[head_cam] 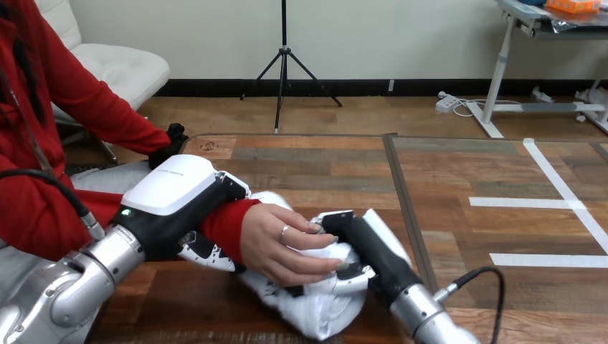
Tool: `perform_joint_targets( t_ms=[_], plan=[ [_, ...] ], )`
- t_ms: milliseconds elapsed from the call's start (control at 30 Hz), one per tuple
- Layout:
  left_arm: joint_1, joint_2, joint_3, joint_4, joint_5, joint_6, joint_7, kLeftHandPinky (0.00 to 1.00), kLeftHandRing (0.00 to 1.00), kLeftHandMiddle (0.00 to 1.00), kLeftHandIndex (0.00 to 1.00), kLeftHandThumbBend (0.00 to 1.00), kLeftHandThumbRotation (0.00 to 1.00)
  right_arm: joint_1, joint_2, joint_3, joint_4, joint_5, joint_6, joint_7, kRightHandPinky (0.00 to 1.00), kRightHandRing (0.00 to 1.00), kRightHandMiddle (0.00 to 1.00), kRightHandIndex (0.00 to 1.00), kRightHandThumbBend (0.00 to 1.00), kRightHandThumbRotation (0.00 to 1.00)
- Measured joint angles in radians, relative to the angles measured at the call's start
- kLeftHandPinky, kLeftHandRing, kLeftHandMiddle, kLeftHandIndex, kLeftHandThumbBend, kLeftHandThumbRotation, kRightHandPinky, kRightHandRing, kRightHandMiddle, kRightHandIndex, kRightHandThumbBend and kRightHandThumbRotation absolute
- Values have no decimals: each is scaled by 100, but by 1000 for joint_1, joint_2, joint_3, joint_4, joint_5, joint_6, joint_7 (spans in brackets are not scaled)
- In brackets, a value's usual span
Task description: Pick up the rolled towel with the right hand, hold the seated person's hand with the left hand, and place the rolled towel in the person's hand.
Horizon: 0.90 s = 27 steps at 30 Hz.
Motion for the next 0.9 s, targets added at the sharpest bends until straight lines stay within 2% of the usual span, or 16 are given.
perform_joint_targets(
  t_ms=[367,900],
  plan=[
    [2,-1,0,1,-1,-10,0,29,32,37,39,83,0,91,1,1,-97,33,-5,37,5,10,13,10,56,0],
    [18,-3,-5,6,0,-18,0,29,31,37,39,83,0,235,-22,3,-257,52,5,55,5,9,12,11,58,0]
  ],
)
